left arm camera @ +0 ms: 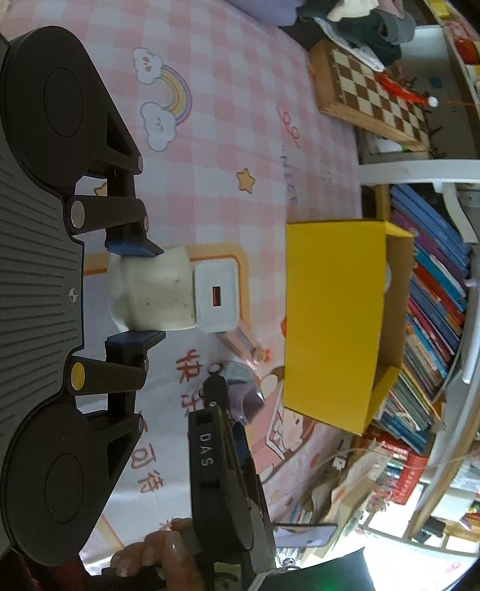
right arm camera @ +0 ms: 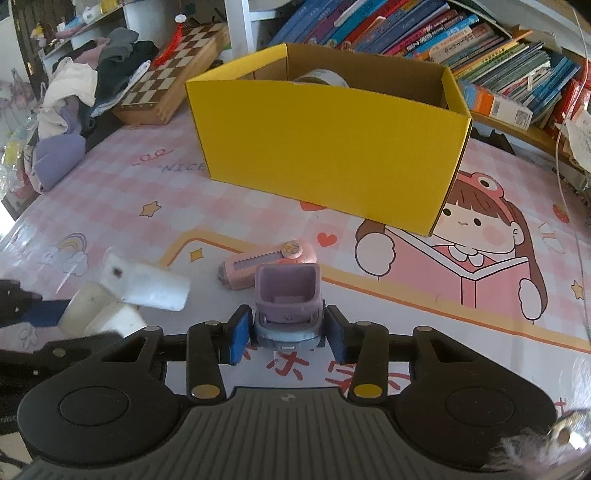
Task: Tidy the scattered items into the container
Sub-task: 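Lift the white block and purple cup and carry both over the yellow box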
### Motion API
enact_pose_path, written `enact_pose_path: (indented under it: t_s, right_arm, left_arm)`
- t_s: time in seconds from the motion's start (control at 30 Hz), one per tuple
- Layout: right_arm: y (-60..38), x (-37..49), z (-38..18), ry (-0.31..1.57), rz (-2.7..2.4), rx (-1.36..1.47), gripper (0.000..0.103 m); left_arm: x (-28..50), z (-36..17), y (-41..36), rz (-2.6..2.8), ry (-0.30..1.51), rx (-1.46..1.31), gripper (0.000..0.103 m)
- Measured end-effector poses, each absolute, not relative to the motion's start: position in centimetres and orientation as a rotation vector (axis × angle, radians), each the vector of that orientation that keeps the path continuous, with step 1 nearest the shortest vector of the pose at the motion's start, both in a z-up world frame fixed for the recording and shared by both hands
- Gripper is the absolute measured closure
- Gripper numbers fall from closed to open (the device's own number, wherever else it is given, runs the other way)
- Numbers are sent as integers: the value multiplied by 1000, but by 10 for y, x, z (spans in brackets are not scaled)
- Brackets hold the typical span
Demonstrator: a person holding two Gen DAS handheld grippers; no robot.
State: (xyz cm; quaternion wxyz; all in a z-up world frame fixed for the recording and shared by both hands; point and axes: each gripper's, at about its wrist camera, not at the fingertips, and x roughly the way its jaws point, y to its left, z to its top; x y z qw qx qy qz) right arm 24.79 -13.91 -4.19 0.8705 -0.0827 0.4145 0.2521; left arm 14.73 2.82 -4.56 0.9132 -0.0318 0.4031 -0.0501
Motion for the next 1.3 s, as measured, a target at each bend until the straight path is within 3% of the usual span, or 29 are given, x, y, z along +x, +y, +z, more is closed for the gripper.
enact_pose_path:
  t_s: [0.33,0.77,1.3]
  right_arm:
    - [-141,218,-27,815,508,-205,62]
    - [-143,196,-44,929,460,-222,62]
    - [-138,204,-51,937,447,-223,64]
  left_arm:
    - [137,-38,29,-156,783,-71,67]
    - [118,-50,30,-199,828,-85,68]
    - [107,-47,29,-193,837,-77,68]
